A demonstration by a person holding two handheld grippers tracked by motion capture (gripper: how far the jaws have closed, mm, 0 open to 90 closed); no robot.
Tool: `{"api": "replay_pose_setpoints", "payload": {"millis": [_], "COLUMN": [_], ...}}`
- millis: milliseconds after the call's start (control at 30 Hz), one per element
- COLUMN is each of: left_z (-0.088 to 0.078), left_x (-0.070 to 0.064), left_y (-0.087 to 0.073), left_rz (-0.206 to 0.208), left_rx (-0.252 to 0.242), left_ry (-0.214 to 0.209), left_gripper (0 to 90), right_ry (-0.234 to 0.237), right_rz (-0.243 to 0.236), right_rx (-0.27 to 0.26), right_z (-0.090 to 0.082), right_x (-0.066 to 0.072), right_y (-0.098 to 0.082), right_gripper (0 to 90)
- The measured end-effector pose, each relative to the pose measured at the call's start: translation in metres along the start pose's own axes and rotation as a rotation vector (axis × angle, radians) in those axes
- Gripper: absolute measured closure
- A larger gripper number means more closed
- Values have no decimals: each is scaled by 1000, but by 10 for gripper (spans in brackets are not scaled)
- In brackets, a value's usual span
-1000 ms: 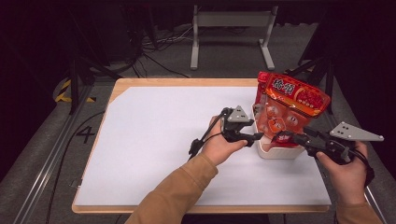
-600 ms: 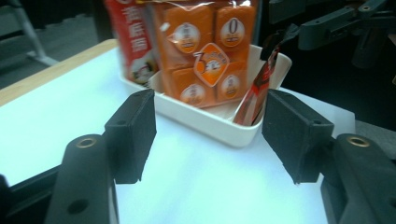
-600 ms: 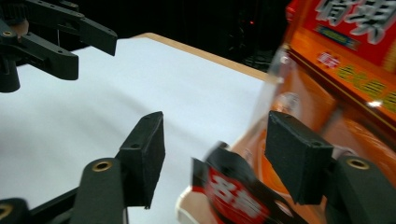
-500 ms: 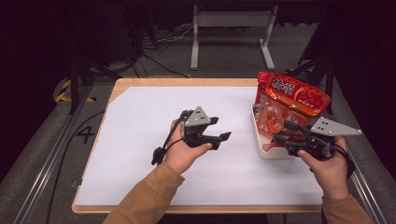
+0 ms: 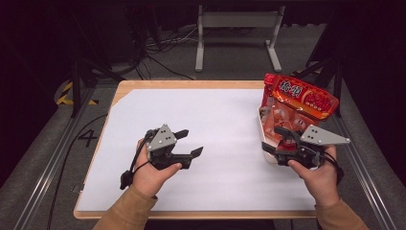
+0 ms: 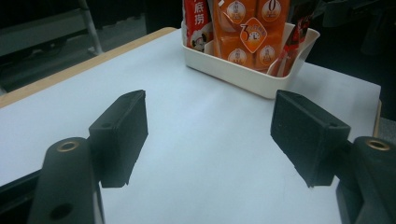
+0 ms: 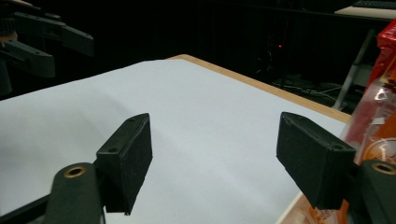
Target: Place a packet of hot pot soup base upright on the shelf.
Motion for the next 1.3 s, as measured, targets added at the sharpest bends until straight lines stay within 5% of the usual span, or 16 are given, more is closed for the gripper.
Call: {"api": "replay_pose_setpoints", "payload": {"millis": [267, 667, 767, 967, 1067, 1300], "left_z": [-24, -44, -46, -52, -56, -55], "left_x": [3, 10, 12, 16, 18, 23], "left_y": [-23, -82, -95, -107, -118, -124], "left_rz": [16, -68, -58, -104, -87, -101], "left_rx": [-17, -33, -19, -80, -50, -48], "left_ry": [32, 62, 78, 96, 133, 129], "left_gripper": [272, 224, 201, 179, 181, 176], "right_ry": [21, 75, 88, 82, 81, 78], "right_rz": [4, -20, -22, -64, -60, -43], "right_rx": [-22, -14, 2, 27, 39, 42], "right_z": [6, 13, 15, 22, 23, 25], "right_x": [12, 36, 41, 45, 45, 45], "right_y": [-10, -42, -53, -72, -77, -81], "right_gripper": [256, 233, 230, 207, 204, 201]}}
Point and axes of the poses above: each handheld gripper's, and its own axes: z roughly forward along the jaws, y roughly out of its top, x roughly to its left, the point moved 7 cm from there along z, roughly forward along the jaws, and after that the axes turned 13 degrees about -y, right-handed, at the moved point
